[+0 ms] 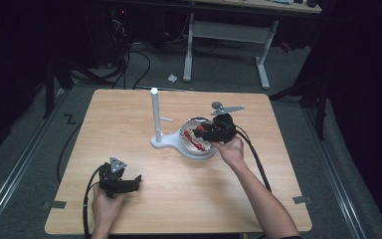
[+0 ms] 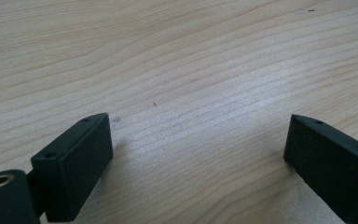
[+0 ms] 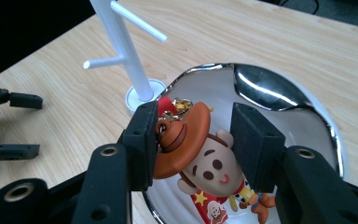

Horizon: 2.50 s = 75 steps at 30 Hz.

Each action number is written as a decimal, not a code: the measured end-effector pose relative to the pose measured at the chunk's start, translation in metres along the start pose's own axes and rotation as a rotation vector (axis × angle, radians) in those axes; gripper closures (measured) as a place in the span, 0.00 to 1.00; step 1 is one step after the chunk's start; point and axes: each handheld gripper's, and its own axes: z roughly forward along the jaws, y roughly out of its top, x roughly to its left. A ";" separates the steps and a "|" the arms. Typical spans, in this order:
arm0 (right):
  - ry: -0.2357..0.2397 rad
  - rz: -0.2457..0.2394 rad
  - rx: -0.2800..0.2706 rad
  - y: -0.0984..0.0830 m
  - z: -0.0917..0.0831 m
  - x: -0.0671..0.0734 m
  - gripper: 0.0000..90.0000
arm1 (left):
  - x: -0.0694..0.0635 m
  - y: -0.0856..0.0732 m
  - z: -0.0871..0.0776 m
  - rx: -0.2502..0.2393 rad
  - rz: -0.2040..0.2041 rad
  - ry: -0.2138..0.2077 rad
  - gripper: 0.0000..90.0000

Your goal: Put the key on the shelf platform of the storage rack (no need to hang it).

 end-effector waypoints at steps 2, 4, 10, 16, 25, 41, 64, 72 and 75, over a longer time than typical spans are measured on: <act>-0.010 -0.006 0.009 -0.001 0.004 0.000 0.59 | 0.000 0.000 0.000 0.000 0.000 0.000 0.09; -0.016 -0.001 0.019 -0.003 0.009 0.000 0.59 | 0.000 0.000 0.000 0.000 0.000 0.000 0.09; -0.024 0.008 0.039 -0.007 0.019 -0.002 0.59 | 0.000 0.000 0.000 0.000 0.000 0.000 0.09; -0.056 -0.013 0.072 -0.009 0.026 0.000 0.59 | 0.000 0.000 0.000 0.000 0.000 0.000 0.09; -0.084 -0.019 0.084 -0.009 0.027 0.000 0.55 | 0.000 0.000 0.000 0.000 0.000 0.000 0.09; -0.066 -0.006 0.055 -0.007 0.014 -0.004 0.44 | 0.000 0.000 0.000 -0.001 0.001 -0.001 0.09; -0.117 0.044 -0.030 -0.012 -0.032 -0.019 0.50 | 0.000 0.000 0.000 0.000 0.003 -0.001 0.09; -0.142 0.057 -0.061 -0.018 -0.045 -0.026 0.52 | 0.000 0.000 0.000 0.000 0.002 -0.001 0.09; -0.148 0.068 -0.073 -0.023 -0.052 -0.030 0.52 | 0.000 0.000 0.000 0.000 0.002 -0.001 0.10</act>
